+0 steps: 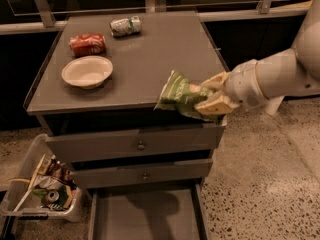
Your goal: Place green jalapeno chip bag into bottom drawer
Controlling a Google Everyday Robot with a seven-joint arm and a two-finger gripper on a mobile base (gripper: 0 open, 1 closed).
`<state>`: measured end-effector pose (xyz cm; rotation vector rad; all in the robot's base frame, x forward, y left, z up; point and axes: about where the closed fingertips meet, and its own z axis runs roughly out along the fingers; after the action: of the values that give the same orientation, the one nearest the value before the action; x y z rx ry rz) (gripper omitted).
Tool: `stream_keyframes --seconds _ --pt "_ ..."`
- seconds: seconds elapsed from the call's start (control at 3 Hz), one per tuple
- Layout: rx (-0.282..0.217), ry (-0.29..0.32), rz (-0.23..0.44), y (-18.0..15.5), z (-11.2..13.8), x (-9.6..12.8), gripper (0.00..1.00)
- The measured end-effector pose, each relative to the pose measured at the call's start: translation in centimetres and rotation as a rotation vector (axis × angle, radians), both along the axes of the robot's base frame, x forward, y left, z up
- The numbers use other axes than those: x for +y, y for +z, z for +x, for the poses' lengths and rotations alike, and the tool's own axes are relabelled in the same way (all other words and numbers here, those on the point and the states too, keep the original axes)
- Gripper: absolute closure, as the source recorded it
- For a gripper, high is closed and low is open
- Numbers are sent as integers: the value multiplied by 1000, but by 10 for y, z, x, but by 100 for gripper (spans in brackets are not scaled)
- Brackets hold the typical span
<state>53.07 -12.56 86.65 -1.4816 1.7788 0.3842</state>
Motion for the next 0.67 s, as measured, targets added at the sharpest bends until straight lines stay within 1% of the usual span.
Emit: stream_keyframes --seconds 0.33,0.67 --pt "29 -14 -20 -37 -42 -1 100" --pt "58 -9 -27 -51 -50 0 100"
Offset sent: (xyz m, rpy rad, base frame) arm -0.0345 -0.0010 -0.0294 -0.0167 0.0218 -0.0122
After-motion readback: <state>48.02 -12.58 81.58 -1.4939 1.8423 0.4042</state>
